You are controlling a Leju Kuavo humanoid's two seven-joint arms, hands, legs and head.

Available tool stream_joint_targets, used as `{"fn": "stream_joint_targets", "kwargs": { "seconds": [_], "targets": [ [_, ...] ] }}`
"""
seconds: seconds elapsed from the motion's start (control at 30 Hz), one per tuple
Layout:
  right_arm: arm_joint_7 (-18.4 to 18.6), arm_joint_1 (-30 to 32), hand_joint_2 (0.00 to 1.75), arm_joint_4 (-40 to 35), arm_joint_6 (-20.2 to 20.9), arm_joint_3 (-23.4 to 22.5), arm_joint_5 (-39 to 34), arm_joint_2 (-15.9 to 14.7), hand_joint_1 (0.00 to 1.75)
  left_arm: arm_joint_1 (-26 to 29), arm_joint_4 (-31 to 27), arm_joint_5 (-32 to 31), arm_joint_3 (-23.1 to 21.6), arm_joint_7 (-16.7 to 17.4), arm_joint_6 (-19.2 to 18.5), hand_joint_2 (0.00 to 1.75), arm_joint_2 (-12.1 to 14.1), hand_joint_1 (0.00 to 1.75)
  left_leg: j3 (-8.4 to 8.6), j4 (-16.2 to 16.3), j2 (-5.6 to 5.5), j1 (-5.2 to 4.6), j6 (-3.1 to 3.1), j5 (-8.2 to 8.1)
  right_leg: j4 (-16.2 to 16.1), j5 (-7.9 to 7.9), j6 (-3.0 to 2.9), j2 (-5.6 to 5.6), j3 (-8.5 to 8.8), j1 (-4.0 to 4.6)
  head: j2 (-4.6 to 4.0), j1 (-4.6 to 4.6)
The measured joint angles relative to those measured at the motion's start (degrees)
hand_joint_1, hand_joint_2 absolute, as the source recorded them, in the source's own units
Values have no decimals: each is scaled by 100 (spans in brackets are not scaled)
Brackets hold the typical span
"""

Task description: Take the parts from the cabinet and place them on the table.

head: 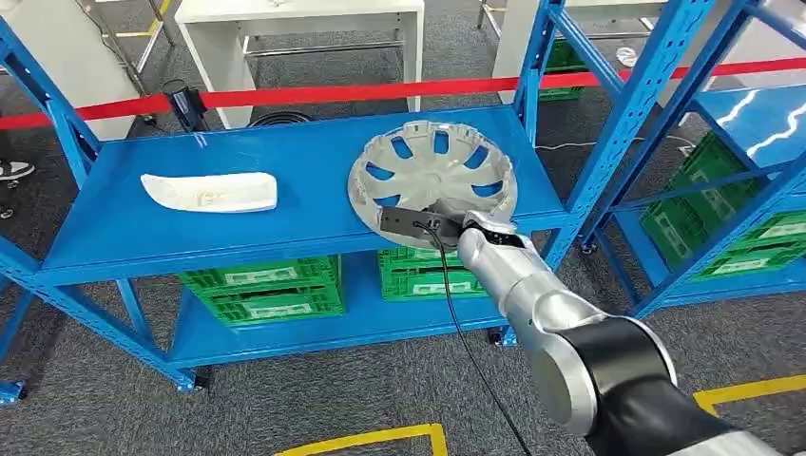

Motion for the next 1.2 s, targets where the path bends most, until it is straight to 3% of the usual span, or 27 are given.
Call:
{"fn": "stream_joint_targets", "kwargs": {
  "seconds": [0.7,0.73,1.0,1.07,1.2],
  "targets": [
    [20,-13,175,0,2,0,24,-20,171,46,0,76,96,-114,83,0,-9,0,0,0,-1,0,0,0,0,0,0,-1,2,0,0,0],
    [33,-14,175,0,0,0,33,-22,166,47,0,76,96,-131,62,175,-11,0,0,0,-1,0,0,0,0,0,0,-1,2,0,0,0],
    [236,-43,175,0,-33,9,444,-50,166,74,0,31,96,-221,24,175,-13,0,0,0,-2,-1,0,0,0,0,0,-1,2,0,0,0],
    [343,-89,175,0,-11,70,634,-66,159,83,0,24,96,-212,33,175,-13,0,0,0,-2,-1,1,0,0,0,0,-1,3,0,0,0],
    [492,-313,175,0,114,319,958,-125,164,97,0,20,111,-170,31,175,-13,0,0,0,1,-2,1,1,0,2,1,-1,2,0,0,0]
  ]
}}
